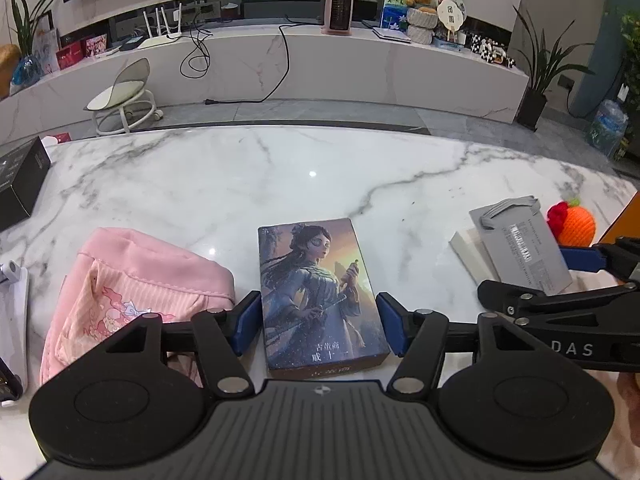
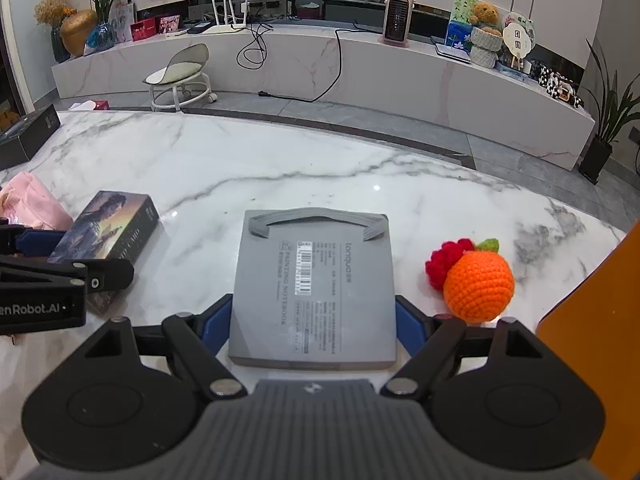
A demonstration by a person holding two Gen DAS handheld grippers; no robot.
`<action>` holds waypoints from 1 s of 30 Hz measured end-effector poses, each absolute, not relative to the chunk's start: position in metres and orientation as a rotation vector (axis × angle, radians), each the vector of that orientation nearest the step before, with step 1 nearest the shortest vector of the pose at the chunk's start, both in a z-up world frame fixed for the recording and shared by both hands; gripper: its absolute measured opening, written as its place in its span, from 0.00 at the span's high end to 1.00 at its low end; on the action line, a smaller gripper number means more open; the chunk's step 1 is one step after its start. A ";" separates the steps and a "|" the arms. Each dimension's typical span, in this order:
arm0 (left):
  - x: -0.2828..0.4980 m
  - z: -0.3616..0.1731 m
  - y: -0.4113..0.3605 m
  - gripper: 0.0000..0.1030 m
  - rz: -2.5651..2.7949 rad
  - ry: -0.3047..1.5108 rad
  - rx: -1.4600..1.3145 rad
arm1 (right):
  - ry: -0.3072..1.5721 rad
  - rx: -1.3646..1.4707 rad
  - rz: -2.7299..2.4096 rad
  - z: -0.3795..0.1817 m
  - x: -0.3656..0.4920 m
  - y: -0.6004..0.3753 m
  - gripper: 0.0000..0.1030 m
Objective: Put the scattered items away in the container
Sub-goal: 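Close the right tool on the grey tray while the left tool grasps the book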
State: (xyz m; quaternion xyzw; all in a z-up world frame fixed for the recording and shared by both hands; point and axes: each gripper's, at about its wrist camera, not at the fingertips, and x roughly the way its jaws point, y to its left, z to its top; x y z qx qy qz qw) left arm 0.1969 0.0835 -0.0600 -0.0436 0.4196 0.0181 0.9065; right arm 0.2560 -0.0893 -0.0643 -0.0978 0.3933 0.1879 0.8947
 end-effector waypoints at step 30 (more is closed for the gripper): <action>0.182 -0.017 0.088 0.33 0.016 0.781 -0.135 | 0.729 -0.126 0.396 -0.018 0.248 -0.103 0.20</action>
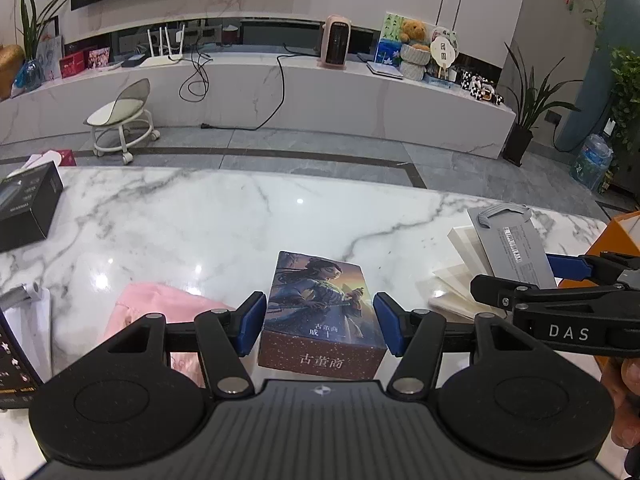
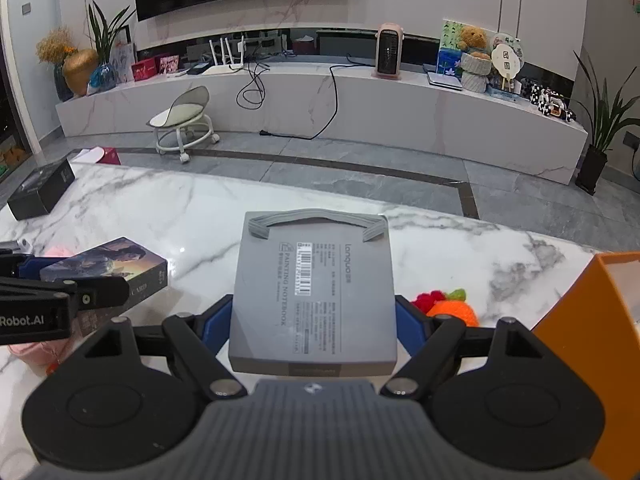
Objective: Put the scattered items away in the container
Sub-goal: 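Close the right tool on the grey tray while the left tool grasps the book, then lift and carry the grey tray and book over the orange box with both tools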
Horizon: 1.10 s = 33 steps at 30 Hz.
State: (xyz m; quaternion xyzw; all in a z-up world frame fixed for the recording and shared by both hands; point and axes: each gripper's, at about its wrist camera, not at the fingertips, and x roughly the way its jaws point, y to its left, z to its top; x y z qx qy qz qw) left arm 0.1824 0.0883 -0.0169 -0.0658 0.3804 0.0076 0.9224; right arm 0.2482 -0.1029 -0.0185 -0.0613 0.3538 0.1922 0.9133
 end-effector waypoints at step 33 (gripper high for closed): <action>0.158 0.049 0.015 0.33 -0.058 0.678 -0.046 | 0.587 -0.025 0.353 0.059 0.214 -0.169 0.20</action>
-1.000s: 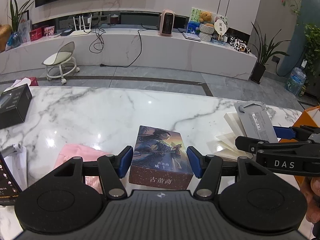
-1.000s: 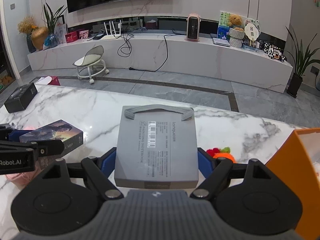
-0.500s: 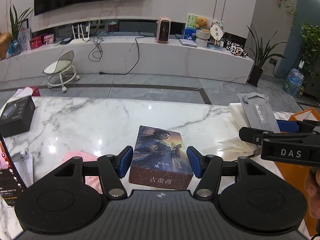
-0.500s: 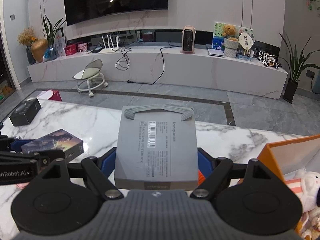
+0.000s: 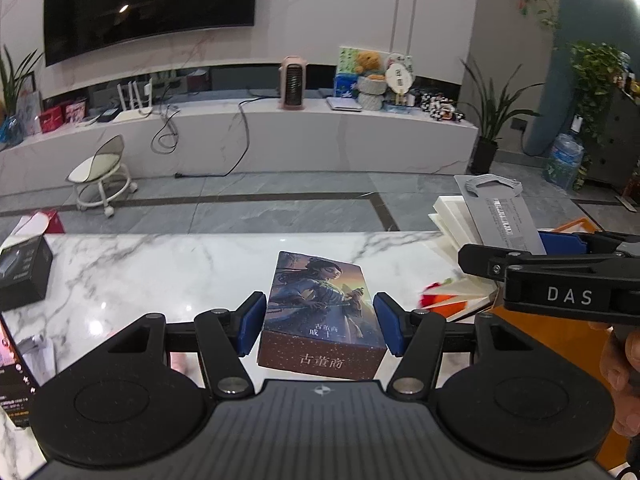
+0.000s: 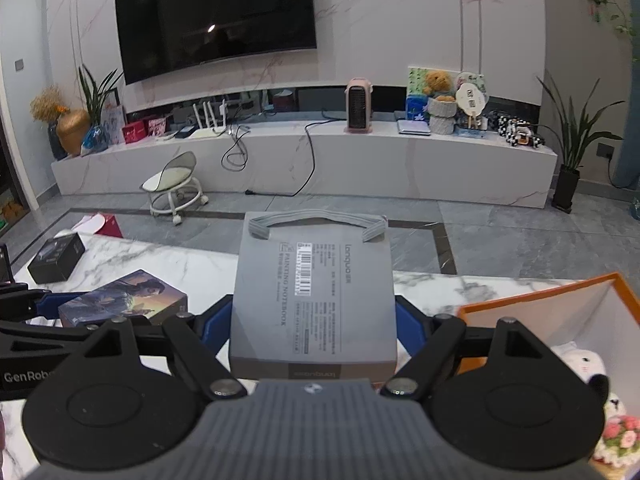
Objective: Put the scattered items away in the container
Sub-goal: 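Lift and carry the grey tray and book over the orange box with both tools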
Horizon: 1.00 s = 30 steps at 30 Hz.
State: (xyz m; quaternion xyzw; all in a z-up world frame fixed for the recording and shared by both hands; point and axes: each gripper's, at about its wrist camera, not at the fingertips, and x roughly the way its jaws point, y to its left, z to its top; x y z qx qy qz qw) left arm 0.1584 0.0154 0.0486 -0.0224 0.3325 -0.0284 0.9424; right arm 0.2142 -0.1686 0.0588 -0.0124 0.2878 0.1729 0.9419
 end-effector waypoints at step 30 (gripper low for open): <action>0.159 0.079 -0.089 0.33 -0.182 0.625 0.007 | 0.494 0.096 0.298 0.110 0.176 -0.266 0.20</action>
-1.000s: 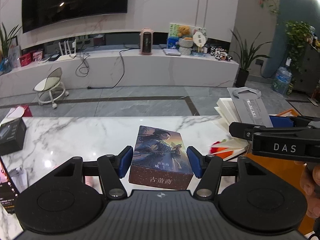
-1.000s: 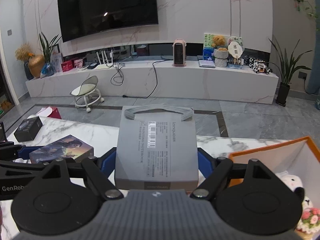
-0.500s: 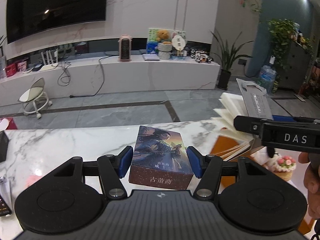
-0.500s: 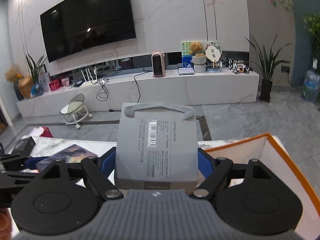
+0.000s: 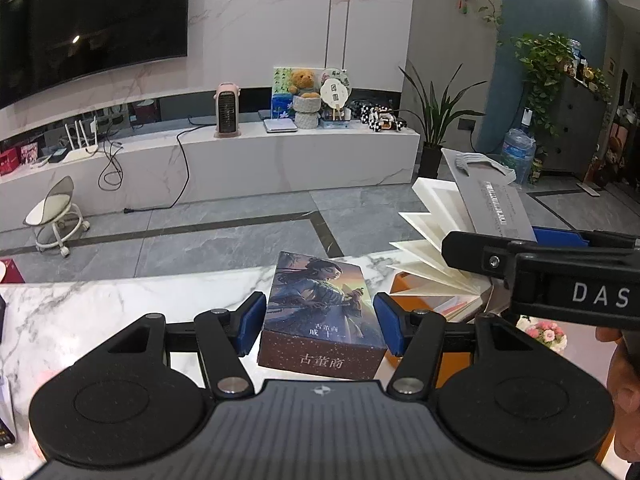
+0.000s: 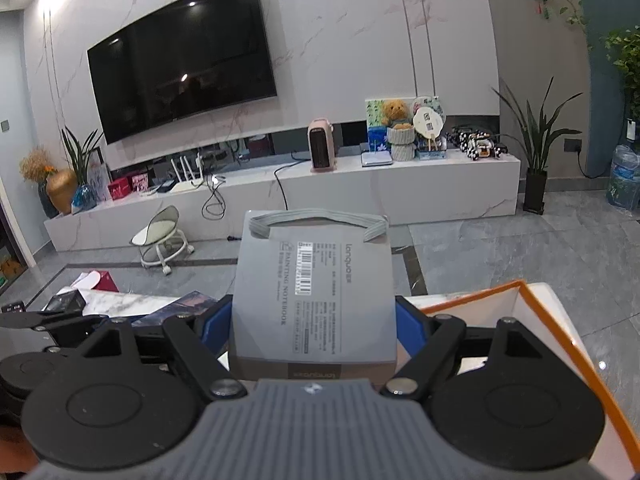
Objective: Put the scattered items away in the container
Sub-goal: 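Lift and carry the grey tray and book over the orange box with both tools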
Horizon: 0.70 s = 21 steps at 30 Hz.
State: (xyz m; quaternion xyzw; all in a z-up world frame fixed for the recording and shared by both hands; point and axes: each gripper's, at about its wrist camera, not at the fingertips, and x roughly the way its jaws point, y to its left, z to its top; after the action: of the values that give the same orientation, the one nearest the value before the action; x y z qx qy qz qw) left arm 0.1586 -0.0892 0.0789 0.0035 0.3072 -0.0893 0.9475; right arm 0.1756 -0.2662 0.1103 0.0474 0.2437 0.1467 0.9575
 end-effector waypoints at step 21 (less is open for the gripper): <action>0.164 0.092 -0.171 0.33 -0.326 0.592 0.042 | 0.473 0.167 0.034 0.129 0.154 -0.375 0.20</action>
State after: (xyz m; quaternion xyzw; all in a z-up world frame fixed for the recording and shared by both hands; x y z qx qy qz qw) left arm 0.1639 -0.1713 0.0918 0.0208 0.2906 -0.1601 0.9431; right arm 0.1541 -0.3750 0.1286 0.0826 0.2339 0.0167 0.9686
